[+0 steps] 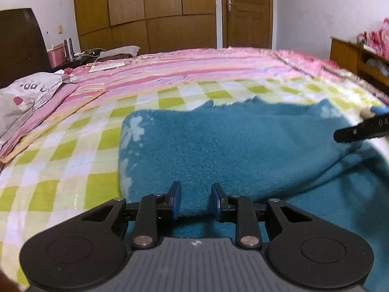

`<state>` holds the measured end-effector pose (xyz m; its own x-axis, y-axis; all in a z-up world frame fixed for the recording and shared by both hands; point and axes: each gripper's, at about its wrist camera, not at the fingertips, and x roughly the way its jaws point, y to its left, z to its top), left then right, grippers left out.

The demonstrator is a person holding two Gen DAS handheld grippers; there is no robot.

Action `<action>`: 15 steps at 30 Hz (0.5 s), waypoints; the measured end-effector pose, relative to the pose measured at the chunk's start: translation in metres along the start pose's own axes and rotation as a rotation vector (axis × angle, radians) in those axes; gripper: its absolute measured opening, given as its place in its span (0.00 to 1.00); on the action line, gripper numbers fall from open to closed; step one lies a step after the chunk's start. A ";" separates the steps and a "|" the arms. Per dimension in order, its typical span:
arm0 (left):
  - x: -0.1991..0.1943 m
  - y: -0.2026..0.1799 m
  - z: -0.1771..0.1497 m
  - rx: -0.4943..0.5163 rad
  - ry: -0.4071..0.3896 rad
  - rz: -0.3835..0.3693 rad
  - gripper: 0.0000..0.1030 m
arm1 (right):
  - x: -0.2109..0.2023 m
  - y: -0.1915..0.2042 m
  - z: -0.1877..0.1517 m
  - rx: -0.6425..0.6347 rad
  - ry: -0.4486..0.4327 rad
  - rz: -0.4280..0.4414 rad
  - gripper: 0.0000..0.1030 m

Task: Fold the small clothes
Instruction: 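Lift both open tools away from the folded sweater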

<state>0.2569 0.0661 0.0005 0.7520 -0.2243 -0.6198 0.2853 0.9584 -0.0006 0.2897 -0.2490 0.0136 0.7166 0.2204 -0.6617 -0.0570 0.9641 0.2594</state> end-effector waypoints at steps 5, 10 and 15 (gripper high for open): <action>-0.039 0.003 -0.004 -0.023 -0.040 -0.026 0.32 | -0.050 0.004 -0.008 -0.034 -0.042 0.034 0.29; -0.069 0.004 -0.012 -0.036 -0.056 -0.018 0.32 | -0.094 0.002 -0.019 -0.034 -0.060 0.043 0.29; -0.094 -0.003 -0.022 -0.036 -0.065 -0.011 0.32 | -0.129 0.000 -0.031 -0.004 -0.079 0.061 0.29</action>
<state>0.1716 0.0881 0.0415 0.7861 -0.2445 -0.5676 0.2729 0.9614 -0.0361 0.1759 -0.2727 0.0771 0.7641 0.2662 -0.5876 -0.1045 0.9499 0.2946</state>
